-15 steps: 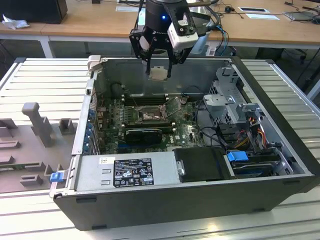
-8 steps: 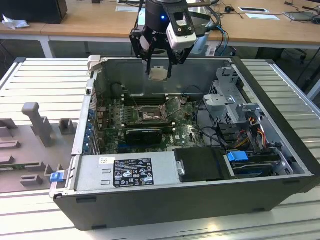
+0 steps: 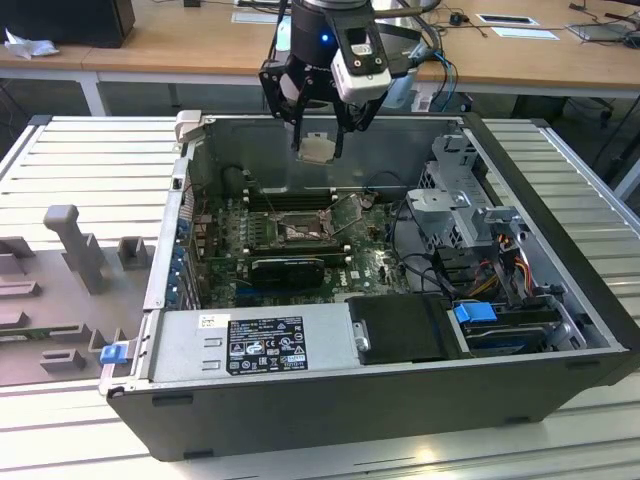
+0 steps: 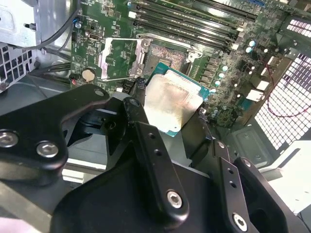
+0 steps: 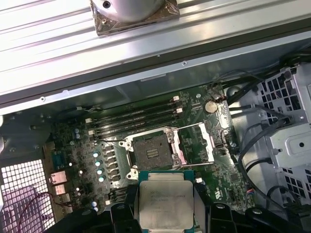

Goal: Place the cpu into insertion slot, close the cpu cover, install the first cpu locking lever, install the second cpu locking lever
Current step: 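Place the cpu into insertion slot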

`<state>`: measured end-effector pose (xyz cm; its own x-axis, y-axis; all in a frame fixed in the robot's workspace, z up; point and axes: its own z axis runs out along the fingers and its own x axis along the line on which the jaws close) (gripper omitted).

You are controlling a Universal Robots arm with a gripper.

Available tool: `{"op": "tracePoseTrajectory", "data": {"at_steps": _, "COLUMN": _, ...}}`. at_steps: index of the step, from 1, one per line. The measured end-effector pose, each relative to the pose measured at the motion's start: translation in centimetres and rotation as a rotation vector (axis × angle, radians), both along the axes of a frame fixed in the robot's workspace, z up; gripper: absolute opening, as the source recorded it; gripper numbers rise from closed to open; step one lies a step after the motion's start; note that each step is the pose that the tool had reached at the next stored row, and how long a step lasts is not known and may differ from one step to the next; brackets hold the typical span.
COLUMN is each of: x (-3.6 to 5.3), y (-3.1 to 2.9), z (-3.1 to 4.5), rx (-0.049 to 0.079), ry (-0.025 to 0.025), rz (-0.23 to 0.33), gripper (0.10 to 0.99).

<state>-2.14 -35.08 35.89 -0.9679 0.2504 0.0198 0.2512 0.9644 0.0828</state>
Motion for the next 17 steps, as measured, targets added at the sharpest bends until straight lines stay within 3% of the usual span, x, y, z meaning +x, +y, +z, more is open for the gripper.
{"op": "tracePoseTrajectory", "data": {"at_steps": 8, "x": 0.00, "y": 0.00, "z": -0.22, "rx": 0.000, "ry": 0.0000, "rz": -0.018, "gripper": 0.541}}
{"op": "tracePoseTrajectory", "data": {"at_steps": 17, "x": 0.00, "y": 0.00, "z": -0.49, "rx": 0.000, "ry": 0.0000, "rz": -0.173, "gripper": 0.541}}
